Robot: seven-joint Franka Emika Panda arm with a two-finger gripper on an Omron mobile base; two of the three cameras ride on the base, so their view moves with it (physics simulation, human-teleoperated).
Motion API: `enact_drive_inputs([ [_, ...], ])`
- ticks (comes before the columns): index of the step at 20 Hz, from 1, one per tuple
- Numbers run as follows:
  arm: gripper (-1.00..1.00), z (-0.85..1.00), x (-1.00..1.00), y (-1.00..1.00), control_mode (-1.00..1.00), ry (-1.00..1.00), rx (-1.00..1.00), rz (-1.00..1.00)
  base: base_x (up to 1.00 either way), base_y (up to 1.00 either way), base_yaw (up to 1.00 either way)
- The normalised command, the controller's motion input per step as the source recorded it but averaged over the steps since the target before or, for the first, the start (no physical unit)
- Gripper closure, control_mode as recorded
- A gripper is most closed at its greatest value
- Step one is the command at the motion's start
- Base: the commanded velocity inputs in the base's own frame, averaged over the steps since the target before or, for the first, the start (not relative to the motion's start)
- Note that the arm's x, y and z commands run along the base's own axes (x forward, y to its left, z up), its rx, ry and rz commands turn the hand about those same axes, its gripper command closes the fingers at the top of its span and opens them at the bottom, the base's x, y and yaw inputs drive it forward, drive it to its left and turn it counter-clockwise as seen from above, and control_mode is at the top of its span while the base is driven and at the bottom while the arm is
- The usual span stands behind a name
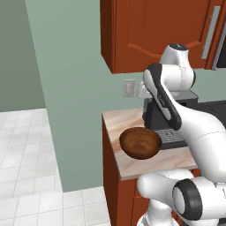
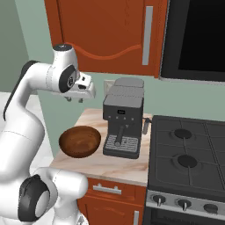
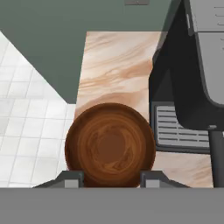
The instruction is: Open the cabinet and setup a tea strainer by placing it in the bowl upright.
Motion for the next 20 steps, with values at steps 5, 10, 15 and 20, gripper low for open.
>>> enact_drive_inputs([
  [5, -1.00, 0.08, -0.11, 0.00, -1.00, -0.06, -0.01, 0.06, 0.00, 0.00, 0.00],
  [10, -1.00, 0.14, -0.26, -0.32, -1.00, -0.21, -0.05, -0.09, 0.00, 0.00, 0.00],
  [15, -1.00, 0.97, -0.09, -0.98, -1.00, -0.24, 0.03, -0.20, 0.00, 0.00, 0.00],
  [20, -1.00, 1.00, 0.02, -1.00, -1.00, -0.16, 0.02, -0.15, 0.00, 0.00, 0.00],
])
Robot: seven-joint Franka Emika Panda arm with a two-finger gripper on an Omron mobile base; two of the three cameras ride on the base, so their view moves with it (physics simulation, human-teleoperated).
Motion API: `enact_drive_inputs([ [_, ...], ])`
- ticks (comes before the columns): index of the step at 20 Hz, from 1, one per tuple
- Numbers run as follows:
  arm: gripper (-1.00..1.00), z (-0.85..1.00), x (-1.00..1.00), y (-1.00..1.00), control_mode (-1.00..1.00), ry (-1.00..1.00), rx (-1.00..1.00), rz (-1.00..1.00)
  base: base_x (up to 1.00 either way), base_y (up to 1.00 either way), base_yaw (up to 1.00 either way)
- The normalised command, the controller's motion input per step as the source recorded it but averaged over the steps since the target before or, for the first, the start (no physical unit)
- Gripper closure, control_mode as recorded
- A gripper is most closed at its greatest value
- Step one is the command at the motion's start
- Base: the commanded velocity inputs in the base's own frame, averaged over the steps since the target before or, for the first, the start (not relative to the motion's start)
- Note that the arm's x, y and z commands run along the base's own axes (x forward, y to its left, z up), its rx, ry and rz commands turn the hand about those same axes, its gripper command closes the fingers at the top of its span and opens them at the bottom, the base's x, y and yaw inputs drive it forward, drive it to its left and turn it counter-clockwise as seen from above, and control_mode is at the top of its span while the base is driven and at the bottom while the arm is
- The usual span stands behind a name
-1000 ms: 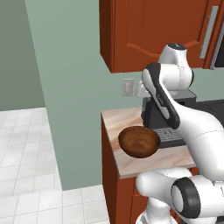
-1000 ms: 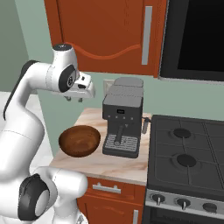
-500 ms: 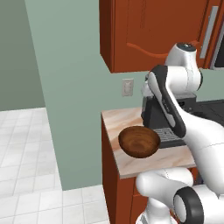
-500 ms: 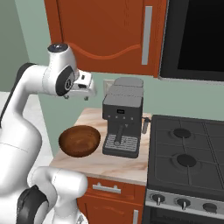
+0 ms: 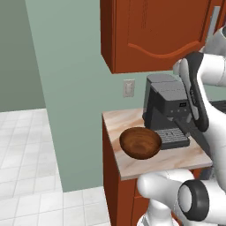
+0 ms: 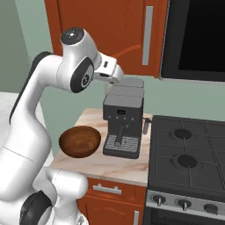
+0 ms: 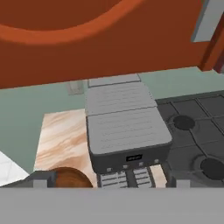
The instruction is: Open the cabinet and setup a tea strainer by placing it in the bowl upright.
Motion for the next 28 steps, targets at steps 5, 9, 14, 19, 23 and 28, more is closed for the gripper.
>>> enact_drive_inputs([
  [5, -1.00, 0.99, 0.00, -0.75, -1.00, -0.19, 0.05, -0.02, 0.00, 0.00, 0.00],
  [9, -1.00, 0.54, 0.00, -0.78, -1.00, -0.32, 0.05, 0.00, 0.00, 0.00, 0.00],
  [14, -1.00, 0.09, 0.03, -0.56, -1.00, -0.28, 0.01, 0.01, 0.00, 0.00, 0.00],
  [19, -1.00, -0.22, 0.41, -0.21, -1.00, -0.02, 0.00, 0.01, 0.00, 0.00, 0.00],
  [23, -1.00, -0.24, 0.60, 0.00, -1.00, 0.00, -0.03, 0.00, 0.00, 0.00, 0.00],
  [28, -1.00, -0.01, 0.32, 0.00, -1.00, 0.00, 0.00, 0.00, 0.00, 0.00, 0.00],
])
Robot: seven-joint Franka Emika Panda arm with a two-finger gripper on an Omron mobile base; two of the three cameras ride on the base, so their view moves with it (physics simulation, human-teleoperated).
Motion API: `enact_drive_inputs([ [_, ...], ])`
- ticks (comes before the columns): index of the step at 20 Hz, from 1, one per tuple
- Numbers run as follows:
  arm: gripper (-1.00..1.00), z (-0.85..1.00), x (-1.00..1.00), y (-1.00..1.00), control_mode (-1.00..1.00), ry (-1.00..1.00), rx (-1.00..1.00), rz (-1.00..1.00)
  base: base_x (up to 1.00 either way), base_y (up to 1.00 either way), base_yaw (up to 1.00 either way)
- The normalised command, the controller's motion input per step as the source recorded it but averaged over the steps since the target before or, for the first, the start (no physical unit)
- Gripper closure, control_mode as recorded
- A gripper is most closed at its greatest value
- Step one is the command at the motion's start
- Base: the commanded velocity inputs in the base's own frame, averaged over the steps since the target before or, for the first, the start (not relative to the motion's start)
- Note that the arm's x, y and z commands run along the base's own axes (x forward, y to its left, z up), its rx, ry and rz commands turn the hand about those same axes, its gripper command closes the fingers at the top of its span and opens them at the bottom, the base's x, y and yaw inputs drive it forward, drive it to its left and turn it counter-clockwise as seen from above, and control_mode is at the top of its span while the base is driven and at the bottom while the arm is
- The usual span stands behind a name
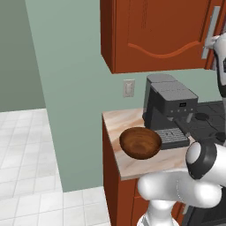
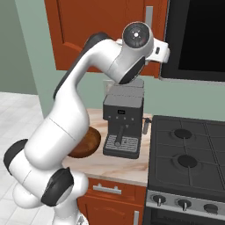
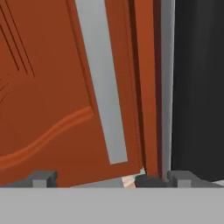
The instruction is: Open the cabinet and setup a tea strainer by placing it in the bowl upright.
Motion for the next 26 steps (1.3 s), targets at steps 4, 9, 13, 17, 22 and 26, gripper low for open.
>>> enact_drive_inputs([
  [4, -1.00, -0.04, 0.68, 0.00, -1.00, 0.00, 0.00, 0.05, 0.00, 0.00, 0.00],
  [9, -1.00, 0.00, 0.62, -0.20, -1.00, 0.03, 0.00, 0.12, 0.00, 0.00, 0.00],
  [13, -1.00, 0.00, 0.53, -0.03, -1.00, 0.09, 0.00, 0.09, 0.00, 0.00, 0.00],
  [17, -1.00, 0.00, 0.46, -0.09, -1.00, 0.05, 0.00, 0.10, 0.00, 0.00, 0.00],
  [22, -1.00, 0.00, 0.32, -0.01, -1.00, 0.00, 0.00, 0.08, 0.00, 0.00, 0.00],
  [26, -1.00, -0.15, 0.23, -0.06, -1.00, 0.00, 0.00, 0.05, 0.00, 0.00, 0.00],
])
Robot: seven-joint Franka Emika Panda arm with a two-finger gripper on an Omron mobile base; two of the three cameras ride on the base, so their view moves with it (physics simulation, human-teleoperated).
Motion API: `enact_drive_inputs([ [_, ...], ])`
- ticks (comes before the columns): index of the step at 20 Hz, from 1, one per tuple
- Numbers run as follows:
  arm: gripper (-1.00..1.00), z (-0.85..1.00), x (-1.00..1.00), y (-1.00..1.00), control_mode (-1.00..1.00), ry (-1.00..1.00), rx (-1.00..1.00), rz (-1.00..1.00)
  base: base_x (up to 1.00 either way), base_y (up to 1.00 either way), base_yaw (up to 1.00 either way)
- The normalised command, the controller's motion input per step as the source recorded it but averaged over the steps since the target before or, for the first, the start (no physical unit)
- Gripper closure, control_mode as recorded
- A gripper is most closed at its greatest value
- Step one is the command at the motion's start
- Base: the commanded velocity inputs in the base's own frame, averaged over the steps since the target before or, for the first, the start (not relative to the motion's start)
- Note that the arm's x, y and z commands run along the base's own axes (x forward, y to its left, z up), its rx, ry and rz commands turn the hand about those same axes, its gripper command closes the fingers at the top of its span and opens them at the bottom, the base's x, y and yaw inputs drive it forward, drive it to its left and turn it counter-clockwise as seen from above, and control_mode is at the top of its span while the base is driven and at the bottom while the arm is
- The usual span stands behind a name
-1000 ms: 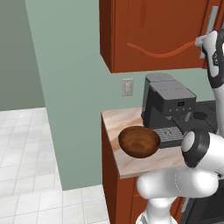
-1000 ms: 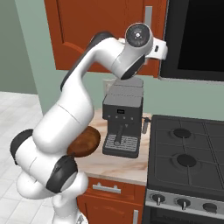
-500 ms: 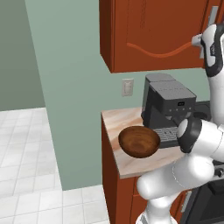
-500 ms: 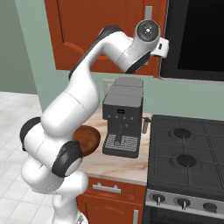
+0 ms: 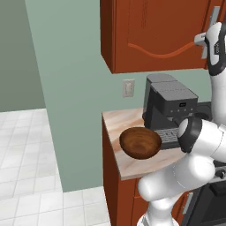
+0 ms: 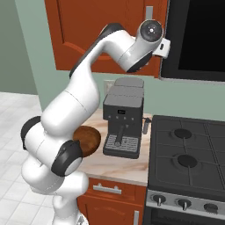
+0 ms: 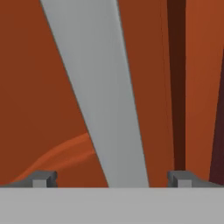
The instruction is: Open the cabinet and setup a tea strainer by placing it in the bowl upright.
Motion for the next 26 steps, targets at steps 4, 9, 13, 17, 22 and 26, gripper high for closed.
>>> enact_drive_inputs([
  [4, -1.00, -0.15, 0.26, -0.16, -1.00, 0.00, 0.00, 0.05, 0.00, 0.00, 0.00],
  [9, -1.00, -0.05, 0.28, -0.27, -1.00, 0.00, 0.00, 0.04, 0.00, 0.00, 0.00],
  [13, -1.00, 0.00, 0.11, -0.13, -1.00, 0.00, 0.00, 0.01, 0.00, 0.00, 0.00],
  [17, -1.00, -0.09, 0.00, -0.20, -1.00, 0.00, -0.05, 0.00, 0.00, 0.00, 0.00],
  [22, -1.00, -0.09, 0.00, -0.03, -1.00, 0.05, -0.06, -0.01, 0.00, 0.00, 0.00],
  [26, -1.00, 0.00, 0.00, 0.00, -1.00, 0.00, 0.00, 0.00, 0.00, 0.00, 0.00],
])
